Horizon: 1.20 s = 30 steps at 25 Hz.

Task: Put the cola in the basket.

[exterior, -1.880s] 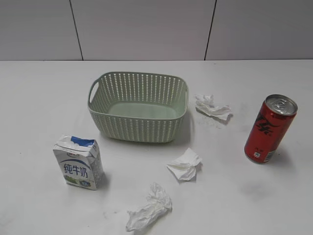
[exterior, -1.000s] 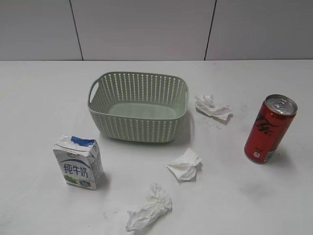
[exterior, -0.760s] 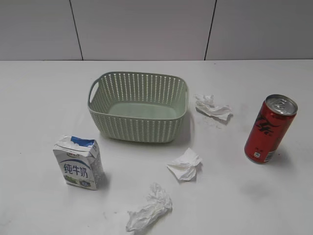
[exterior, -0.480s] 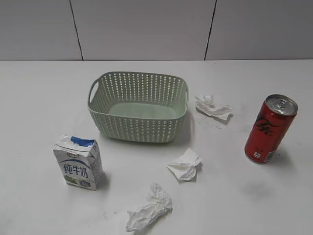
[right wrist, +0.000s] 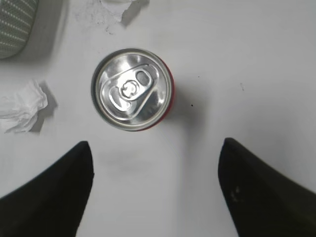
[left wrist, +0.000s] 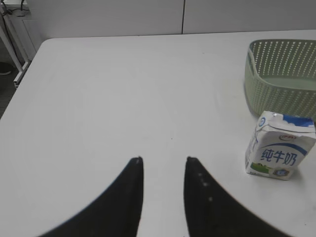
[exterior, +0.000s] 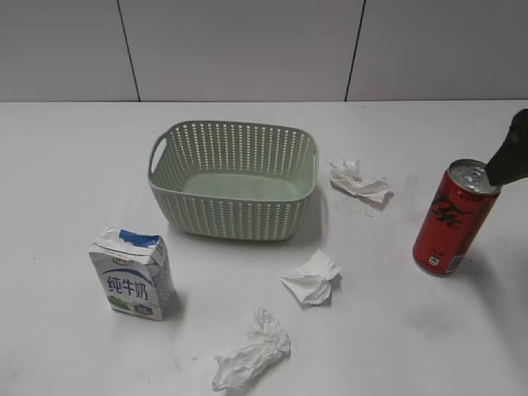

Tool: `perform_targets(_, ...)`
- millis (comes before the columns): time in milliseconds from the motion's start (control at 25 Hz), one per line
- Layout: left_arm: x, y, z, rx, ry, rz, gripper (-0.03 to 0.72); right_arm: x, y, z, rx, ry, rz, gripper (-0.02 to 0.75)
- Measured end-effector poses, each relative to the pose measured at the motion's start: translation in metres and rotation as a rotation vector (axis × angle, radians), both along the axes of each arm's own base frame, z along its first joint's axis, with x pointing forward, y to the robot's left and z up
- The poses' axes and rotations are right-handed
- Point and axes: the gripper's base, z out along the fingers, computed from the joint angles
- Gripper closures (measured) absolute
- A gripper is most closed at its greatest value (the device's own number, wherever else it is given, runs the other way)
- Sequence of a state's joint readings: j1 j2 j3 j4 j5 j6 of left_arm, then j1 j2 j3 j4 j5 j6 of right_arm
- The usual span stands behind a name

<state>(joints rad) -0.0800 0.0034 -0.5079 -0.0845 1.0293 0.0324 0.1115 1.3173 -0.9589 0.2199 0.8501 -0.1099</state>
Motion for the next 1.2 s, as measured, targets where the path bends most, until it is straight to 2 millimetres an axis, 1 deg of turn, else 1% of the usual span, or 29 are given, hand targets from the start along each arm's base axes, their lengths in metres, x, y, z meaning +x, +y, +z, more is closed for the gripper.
perform_targets(280, 0.0, 0.0, 0.0, 0.0, 0.0, 0.0, 0.461, 0.018, 0.018, -0.02, -0.024, -0.008, 0.052, 0.143)
perform_targets(480, 0.0, 0.0, 0.0, 0.0, 0.0, 0.0, 0.461, 0.028, 0.019, -0.034, -0.049, 0.008, 0.048, 0.143)
perform_targets(720, 0.0, 0.0, 0.0, 0.0, 0.0, 0.0, 0.46, 0.038, 0.021, -0.044, -0.034, 0.018, 0.031, 0.143)
perform_targets(1080, 0.0, 0.0, 0.0, 0.0, 0.0, 0.0, 0.459, 0.053, 0.024, -0.081, -0.051, 0.129, 0.031, 0.143)
perform_targets(1200, 0.0, 0.0, 0.0, 0.0, 0.0, 0.0, 0.459, 0.056, 0.025, -0.089, -0.055, 0.145, 0.03, 0.146)
